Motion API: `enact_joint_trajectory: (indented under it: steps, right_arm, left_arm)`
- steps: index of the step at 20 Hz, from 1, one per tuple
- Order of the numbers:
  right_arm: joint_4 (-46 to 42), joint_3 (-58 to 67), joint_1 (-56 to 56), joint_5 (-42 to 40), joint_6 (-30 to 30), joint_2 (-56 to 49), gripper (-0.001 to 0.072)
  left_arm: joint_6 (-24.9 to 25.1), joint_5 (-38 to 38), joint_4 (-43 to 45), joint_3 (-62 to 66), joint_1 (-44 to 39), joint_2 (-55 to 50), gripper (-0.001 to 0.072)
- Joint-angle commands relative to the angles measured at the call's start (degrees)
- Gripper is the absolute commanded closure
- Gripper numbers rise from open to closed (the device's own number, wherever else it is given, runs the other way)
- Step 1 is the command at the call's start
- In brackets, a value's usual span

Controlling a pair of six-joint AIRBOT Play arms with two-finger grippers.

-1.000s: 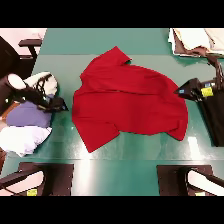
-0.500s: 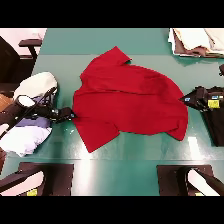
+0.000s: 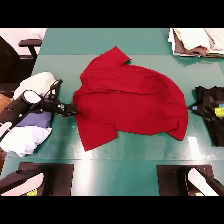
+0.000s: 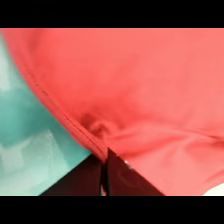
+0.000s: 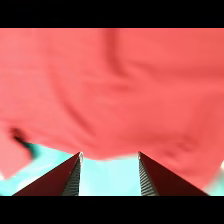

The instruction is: Fold the shirts.

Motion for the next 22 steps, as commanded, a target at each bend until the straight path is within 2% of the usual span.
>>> enact_joint_trajectory:
  steps: [1,2,3,5,6,8,9,12,13,15,16,17,20,22]
  right_arm:
    - [-10.23,-9.38,-8.87,-0.26,0.79,2.93,0.0175]
    - [-10.84,-12.81,-10.91,-0.85,0.79,3.15,0.0128]
    - [-10.34,-16.04,-12.55,-1.81,0.76,2.60,0.0131]
    - [-8.87,-20.31,-13.40,-3.80,0.76,-0.24,0.0163]
    - [-7.93,-21.66,-13.18,-5.11,0.76,-1.88,0.0215]
    - [-5.18,-22.62,-11.45,-8.39,0.76,-5.51,0.0223]
    - [-4.07,-22.29,-10.12,-9.70,0.76,-7.04,0.0267]
    - [-3.63,-20.04,-5.18,-12.61,1.75,-10.73,0.0267]
    - [-3.52,-19.21,-3.39,-12.83,1.75,-11.67,0.0296]
    - [-3.26,-17.81,-0.02,-12.74,1.70,-12.76,0.0462]
    - [-3.30,-17.27,1.95,-12.79,1.66,-12.83,0.0602]
    - [-3.30,-16.72,3.48,-12.76,1.62,-12.50,0.0694]
    - [-3.28,-11.87,6.84,-10.62,1.62,-8.37,0.0694]
    - [-2.32,-4.31,7.30,-9.11,1.70,-3.50,0.0695]
  left_arm:
    - [-0.20,-2.56,0.57,3.89,-0.28,0.98,0.0684]
    - [-0.20,-2.38,0.57,4.11,-0.28,1.16,0.0683]
    - [-0.22,-2.25,0.35,4.11,-0.31,1.18,0.0684]
    - [-0.22,-2.36,0.44,4.11,-0.28,1.18,0.0683]
    - [-0.22,-2.51,0.42,4.11,-0.28,1.18,0.0683]
    - [-0.22,-2.80,0.42,4.11,-0.28,1.18,0.0684]
    - [-0.22,-2.78,0.42,4.11,-0.28,1.18,0.0683]
    - [-0.20,-2.73,0.44,4.11,-0.28,1.18,0.0683]
    - [-0.22,-2.67,0.44,4.11,-0.28,1.18,0.0683]
    - [-0.22,-2.91,0.42,4.11,-0.28,1.18,0.0684]
    - [-0.15,-3.39,0.42,4.13,-0.28,1.20,0.0683]
    - [-0.15,-4.07,0.85,4.44,-0.28,1.38,0.0684]
    - [-0.26,-5.53,1.33,7.67,-0.28,5.55,0.0684]
    - [-1.77,-7.41,4.20,13.64,-0.28,10.51,0.0684]
